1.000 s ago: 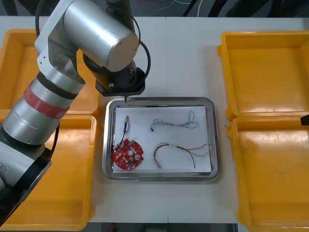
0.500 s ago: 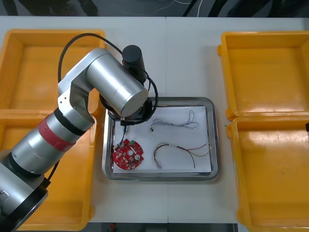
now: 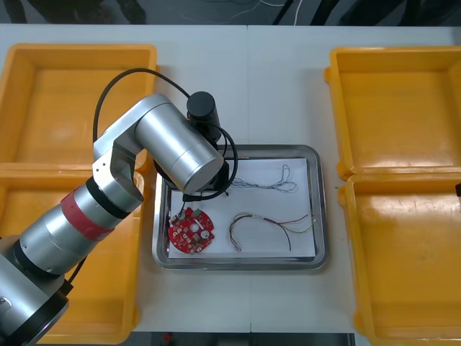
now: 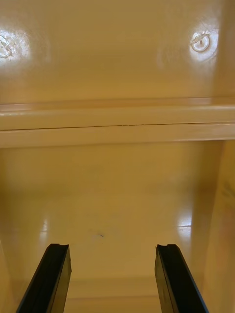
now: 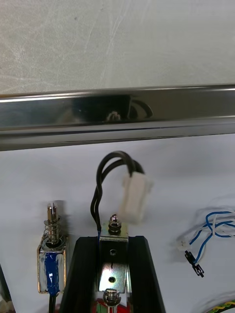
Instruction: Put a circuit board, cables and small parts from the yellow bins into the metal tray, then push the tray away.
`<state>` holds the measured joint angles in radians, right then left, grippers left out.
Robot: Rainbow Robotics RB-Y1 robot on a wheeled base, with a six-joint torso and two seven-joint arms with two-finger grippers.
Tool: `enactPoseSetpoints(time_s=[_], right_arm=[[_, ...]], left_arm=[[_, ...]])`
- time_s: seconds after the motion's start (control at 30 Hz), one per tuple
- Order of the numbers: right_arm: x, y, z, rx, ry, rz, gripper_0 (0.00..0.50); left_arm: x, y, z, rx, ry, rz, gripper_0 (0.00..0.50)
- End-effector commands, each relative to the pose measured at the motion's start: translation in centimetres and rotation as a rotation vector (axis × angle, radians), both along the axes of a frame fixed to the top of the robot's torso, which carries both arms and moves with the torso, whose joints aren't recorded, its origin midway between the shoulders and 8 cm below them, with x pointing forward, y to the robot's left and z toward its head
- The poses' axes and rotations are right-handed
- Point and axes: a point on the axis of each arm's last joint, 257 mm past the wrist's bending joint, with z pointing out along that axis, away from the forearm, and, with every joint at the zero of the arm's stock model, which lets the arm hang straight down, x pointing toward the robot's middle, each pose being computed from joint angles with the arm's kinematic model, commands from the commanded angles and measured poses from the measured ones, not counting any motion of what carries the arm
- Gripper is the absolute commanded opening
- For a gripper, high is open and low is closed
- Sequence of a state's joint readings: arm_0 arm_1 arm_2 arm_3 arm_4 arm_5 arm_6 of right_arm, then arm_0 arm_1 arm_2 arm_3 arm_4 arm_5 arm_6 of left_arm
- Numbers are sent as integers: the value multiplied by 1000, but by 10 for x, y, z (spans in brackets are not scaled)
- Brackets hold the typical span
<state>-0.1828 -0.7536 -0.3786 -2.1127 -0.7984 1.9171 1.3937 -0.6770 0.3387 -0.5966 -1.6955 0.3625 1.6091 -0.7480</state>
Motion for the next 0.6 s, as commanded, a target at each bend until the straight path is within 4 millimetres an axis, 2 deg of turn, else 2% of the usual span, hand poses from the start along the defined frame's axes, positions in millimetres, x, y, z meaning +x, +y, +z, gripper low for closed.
enactPoseSetpoints(time_s=[0.03, 0.07, 0.43, 0.6], right_arm=[[-4, -18, 12, -18, -10, -47, 500], [-4, -18, 12, -18, -10, -47, 500], [-5, -14, 12, -13, -12, -34, 500], [-5, -12, 12, -8, -10, -29, 500]], left_arm=[[-4, -19, 8, -54, -27, 23, 461], [-4, -18, 8, -54, -28, 25, 500], [-2, -18, 13, -61, -43, 36, 500], [-4, -14, 28, -63, -43, 41, 500]])
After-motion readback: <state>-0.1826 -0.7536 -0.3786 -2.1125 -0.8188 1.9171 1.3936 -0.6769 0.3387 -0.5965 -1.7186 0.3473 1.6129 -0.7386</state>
